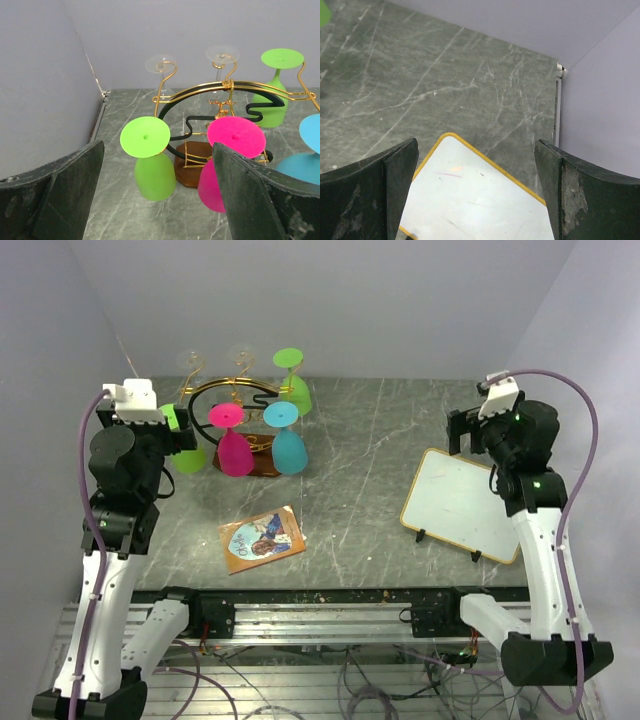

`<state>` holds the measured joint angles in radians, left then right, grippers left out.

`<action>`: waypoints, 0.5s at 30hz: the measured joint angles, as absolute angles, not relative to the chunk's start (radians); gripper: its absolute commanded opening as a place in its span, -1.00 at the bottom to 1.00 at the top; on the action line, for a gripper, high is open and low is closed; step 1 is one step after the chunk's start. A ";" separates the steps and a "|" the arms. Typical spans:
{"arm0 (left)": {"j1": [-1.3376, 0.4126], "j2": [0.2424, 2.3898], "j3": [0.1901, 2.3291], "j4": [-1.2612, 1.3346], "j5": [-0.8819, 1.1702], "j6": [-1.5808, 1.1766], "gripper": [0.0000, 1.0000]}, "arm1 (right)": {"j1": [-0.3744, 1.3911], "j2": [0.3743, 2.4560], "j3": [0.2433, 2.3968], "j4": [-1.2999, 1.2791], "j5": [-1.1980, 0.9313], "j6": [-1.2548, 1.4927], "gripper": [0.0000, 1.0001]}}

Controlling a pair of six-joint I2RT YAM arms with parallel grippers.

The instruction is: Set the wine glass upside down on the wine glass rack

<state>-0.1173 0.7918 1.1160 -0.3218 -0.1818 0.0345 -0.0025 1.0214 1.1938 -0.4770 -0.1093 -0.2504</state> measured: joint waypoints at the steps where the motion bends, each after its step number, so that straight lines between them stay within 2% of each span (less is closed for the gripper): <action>1: -0.113 0.789 1.114 -0.328 -0.179 0.035 0.94 | -0.008 1.005 1.190 -0.476 -0.127 -0.250 1.00; 11: -0.096 0.783 1.112 -0.370 -0.100 0.045 0.97 | -0.132 0.892 1.125 -0.480 -0.240 -0.251 1.00; 15: -0.093 0.787 1.114 -0.395 -0.101 0.045 0.90 | -0.142 0.883 1.125 -0.486 -0.263 -0.250 1.00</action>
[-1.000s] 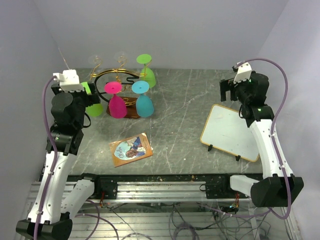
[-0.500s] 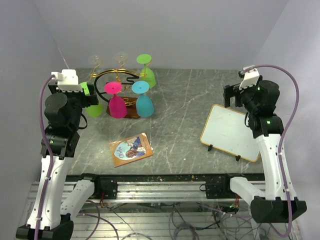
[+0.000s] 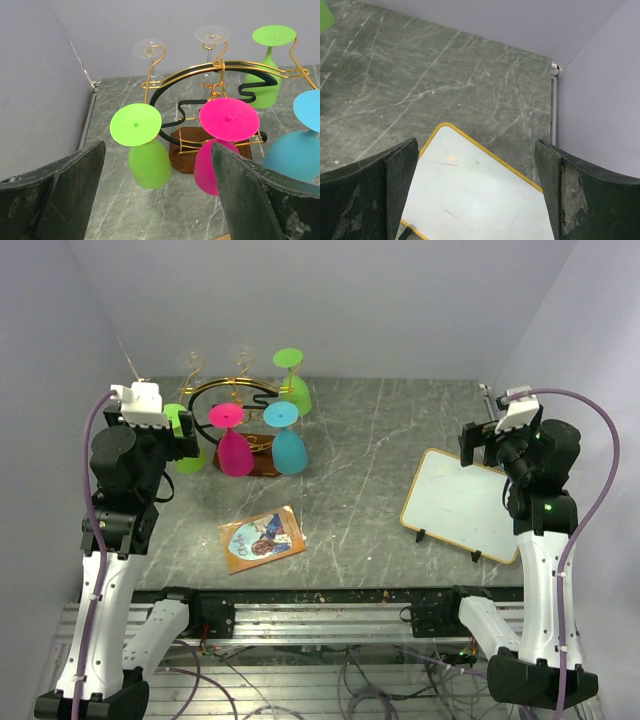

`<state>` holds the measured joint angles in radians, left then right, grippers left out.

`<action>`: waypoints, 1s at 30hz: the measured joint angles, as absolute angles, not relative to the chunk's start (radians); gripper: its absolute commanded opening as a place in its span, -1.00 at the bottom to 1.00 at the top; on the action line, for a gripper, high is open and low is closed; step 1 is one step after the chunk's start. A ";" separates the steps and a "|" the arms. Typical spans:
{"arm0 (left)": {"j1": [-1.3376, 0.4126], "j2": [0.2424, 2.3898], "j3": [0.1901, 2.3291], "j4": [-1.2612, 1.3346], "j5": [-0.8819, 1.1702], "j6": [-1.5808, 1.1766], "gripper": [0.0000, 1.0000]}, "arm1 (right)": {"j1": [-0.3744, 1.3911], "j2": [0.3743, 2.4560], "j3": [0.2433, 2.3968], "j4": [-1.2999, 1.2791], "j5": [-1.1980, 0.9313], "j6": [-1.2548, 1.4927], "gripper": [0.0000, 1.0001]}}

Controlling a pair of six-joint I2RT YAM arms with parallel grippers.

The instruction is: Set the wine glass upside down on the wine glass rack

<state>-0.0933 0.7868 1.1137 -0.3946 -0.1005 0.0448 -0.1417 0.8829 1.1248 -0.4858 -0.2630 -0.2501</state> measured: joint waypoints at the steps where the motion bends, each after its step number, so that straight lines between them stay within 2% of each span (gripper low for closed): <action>1: -0.093 0.786 1.114 -0.398 -0.102 0.046 0.88 | -0.143 0.881 1.125 -0.488 -0.268 -0.250 1.00; 7: -0.093 0.785 1.114 -0.413 -0.109 0.052 0.82 | -0.152 0.865 1.118 -0.504 -0.274 -0.250 1.00; 30: -0.093 0.782 1.114 -0.425 -0.150 0.052 0.82 | -0.169 0.839 1.118 -0.519 -0.265 -0.224 1.00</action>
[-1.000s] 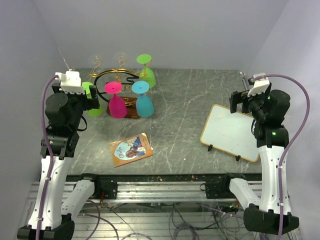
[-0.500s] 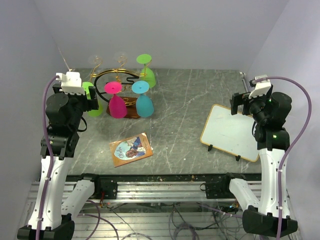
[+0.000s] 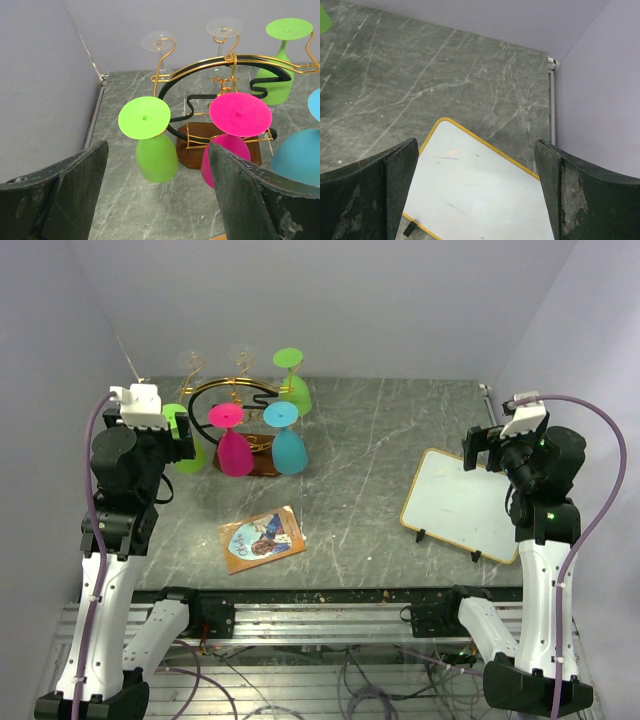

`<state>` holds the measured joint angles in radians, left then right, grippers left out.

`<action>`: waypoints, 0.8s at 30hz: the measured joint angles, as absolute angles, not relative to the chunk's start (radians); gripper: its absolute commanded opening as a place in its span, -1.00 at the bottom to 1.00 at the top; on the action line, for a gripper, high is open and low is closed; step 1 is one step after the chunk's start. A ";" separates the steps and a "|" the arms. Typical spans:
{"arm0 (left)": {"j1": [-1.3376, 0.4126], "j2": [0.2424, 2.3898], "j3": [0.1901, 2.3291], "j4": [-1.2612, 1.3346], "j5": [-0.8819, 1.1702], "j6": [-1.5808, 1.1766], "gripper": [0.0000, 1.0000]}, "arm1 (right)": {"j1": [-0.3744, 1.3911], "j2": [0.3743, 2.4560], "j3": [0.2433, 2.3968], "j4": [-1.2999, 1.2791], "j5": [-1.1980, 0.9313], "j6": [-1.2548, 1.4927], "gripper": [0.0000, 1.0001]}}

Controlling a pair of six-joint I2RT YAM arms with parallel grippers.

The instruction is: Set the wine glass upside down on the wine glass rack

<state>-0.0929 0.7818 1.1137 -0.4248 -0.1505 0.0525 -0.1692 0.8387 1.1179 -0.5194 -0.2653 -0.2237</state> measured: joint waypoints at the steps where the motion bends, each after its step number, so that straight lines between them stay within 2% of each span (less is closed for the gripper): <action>1: -0.093 0.781 1.114 -0.425 -0.150 0.052 0.82 | -0.169 0.838 1.118 -0.519 -0.265 -0.224 1.00; 24: -0.093 0.778 1.114 -0.425 -0.149 0.052 0.82 | -0.173 0.838 1.118 -0.523 -0.255 -0.224 1.00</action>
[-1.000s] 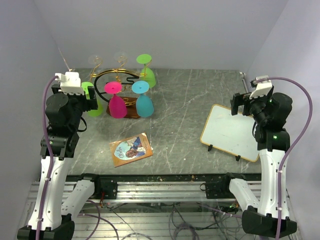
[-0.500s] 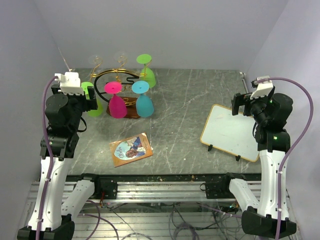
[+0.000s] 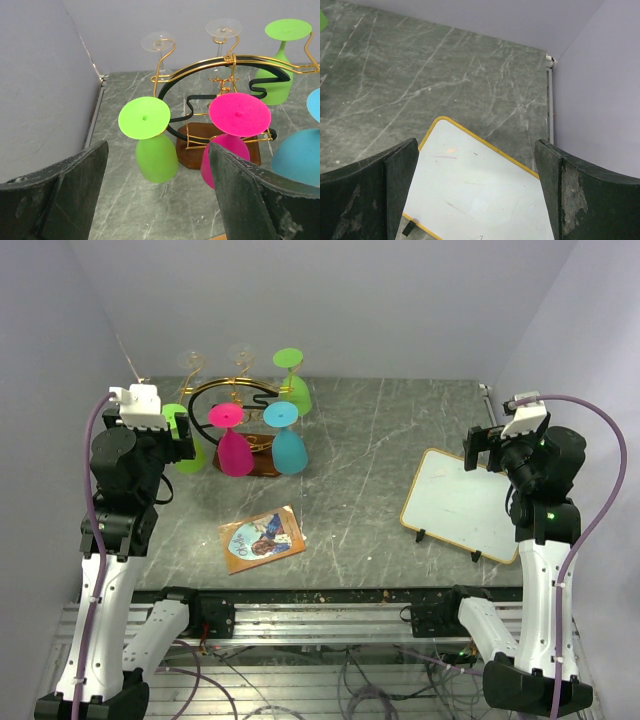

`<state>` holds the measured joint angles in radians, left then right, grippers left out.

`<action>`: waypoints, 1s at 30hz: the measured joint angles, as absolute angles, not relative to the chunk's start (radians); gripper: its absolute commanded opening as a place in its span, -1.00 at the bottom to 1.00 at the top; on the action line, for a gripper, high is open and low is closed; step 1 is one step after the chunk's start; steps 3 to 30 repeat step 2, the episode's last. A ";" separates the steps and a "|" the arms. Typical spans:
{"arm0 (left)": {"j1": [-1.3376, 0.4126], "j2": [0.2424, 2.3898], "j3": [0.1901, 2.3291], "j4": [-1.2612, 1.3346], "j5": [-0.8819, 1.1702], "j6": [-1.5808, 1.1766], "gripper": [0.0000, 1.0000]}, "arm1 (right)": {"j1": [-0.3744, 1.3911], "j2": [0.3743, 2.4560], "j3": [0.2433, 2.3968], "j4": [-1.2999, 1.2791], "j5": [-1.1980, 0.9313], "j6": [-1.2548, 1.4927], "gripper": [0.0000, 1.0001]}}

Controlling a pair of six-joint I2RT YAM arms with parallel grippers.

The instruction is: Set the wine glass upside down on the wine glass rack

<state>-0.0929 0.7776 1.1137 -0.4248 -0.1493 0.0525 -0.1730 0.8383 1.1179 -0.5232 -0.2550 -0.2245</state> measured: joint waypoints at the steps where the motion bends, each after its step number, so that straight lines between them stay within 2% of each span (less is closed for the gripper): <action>1: -0.093 0.778 1.114 -0.425 -0.149 0.052 0.82 | -0.173 0.838 1.118 -0.523 -0.255 -0.224 0.99; 30: -0.093 0.778 1.114 -0.425 -0.149 0.052 0.82 | -0.173 0.838 1.118 -0.523 -0.255 -0.224 1.00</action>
